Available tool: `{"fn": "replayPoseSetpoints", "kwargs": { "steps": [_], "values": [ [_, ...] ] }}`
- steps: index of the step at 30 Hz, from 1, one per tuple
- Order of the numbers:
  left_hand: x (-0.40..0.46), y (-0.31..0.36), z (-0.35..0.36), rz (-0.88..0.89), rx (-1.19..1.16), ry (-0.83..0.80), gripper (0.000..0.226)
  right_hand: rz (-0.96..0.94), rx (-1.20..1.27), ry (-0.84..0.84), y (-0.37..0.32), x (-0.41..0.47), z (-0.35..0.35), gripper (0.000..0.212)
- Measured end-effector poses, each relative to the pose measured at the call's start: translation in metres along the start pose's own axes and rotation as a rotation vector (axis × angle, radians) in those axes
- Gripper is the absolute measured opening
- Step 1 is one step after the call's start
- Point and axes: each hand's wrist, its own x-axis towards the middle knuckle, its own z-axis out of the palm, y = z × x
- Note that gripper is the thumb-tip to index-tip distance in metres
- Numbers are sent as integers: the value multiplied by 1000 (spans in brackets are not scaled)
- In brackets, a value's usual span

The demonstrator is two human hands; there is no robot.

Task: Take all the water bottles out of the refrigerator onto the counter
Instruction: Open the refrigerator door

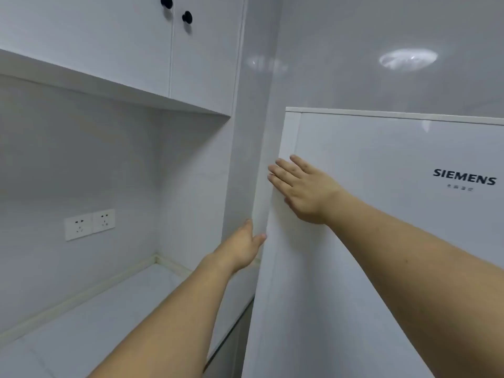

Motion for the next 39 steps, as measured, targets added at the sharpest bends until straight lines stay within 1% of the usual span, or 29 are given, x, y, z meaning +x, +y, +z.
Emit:
{"fn": "replayPoseSetpoints", "kwargs": {
  "steps": [1, 2, 3, 4, 7, 10, 11, 13, 15, 20, 23, 27, 32, 39],
  "values": [
    [5, 0, 2, 13, -31, 14, 67, -7, -12, 24, -1, 5, 3, 61],
    [13, -3, 5, 16, -48, 17, 67, -19, 7, 71, 1, 10, 8, 70],
    [19, -5, 7, 18, -50, 16, 66, -33, 4, 79, 1, 15, 13, 78],
    [25, -6, 9, 25, -70, 22, 65, -48, -26, 129, -1, 18, 19, 79],
    [35, -8, 21, 74, -140, 39, 59, -67, -6, 263, -4, 23, 34, 57],
    [34, -13, 33, 137, -328, 69, 38, -58, 8, 345, -6, 20, 36, 43],
    [31, -11, 36, 139, -401, 89, 34, -60, 21, 380, -7, 20, 37, 40],
    [26, -6, 39, 127, -503, 138, 31, -49, 28, 393, -7, 19, 36, 38],
    [25, -5, 41, 108, -549, 164, 30, -51, 29, 407, -7, 19, 37, 38],
    [19, -5, 44, 91, -599, 208, 30, -35, 53, 447, -12, 17, 36, 44],
    [9, -9, 43, 77, -631, 218, 29, -46, 47, 496, -16, 13, 31, 37],
    [-16, -10, 37, 63, -629, 246, 29, -62, 68, 542, -21, 4, 15, 36],
    [-68, -1, 29, 51, -624, 293, 27, -96, 105, 623, -33, -18, -18, 41],
    [-155, 15, 26, 24, -619, 374, 23, -136, 154, 738, -49, -66, -72, 35]
  ]
}}
